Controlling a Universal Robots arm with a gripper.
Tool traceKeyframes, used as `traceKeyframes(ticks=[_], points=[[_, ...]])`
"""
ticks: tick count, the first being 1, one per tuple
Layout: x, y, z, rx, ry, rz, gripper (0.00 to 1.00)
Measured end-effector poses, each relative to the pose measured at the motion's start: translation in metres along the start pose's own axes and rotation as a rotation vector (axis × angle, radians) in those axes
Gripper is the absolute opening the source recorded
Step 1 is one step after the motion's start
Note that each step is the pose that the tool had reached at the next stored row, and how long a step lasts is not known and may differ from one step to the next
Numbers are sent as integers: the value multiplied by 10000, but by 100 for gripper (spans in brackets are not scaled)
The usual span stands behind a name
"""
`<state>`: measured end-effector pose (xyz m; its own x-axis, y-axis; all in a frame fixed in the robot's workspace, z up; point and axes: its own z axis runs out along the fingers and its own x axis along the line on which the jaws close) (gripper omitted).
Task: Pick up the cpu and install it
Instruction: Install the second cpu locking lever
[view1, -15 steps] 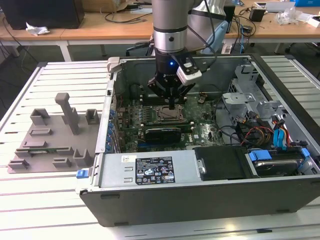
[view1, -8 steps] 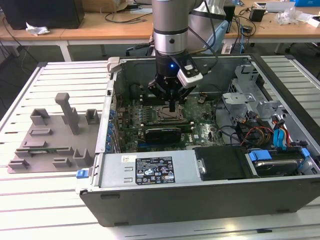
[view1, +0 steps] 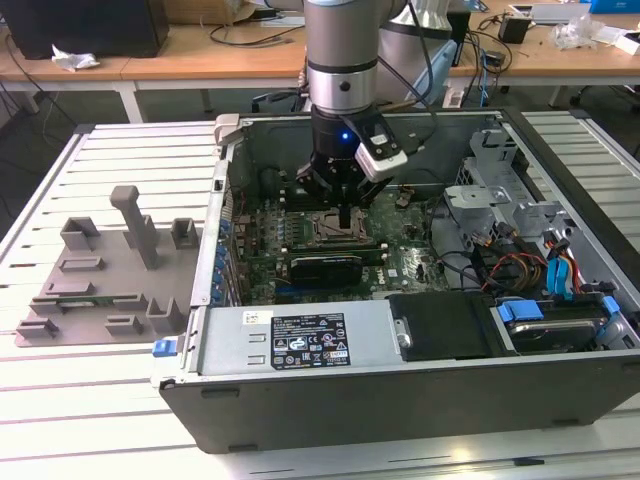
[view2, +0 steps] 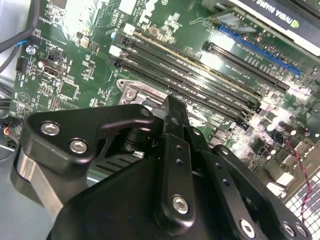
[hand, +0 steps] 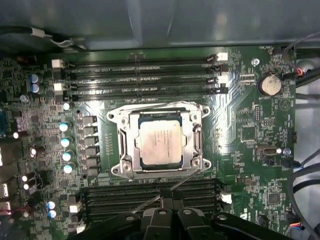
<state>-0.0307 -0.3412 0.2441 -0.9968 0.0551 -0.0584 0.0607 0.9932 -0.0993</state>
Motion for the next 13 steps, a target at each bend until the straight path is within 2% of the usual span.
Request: traceKeyframes(ticks=[6, 8, 11, 13], points=[[54, -63, 26, -61, -2, -46, 11], [83, -65, 47, -118, -23, -303, 11], [99, -64, 71, -146, -64, -745, 11], [111, -64, 76, -152, -74, -834, 11]])
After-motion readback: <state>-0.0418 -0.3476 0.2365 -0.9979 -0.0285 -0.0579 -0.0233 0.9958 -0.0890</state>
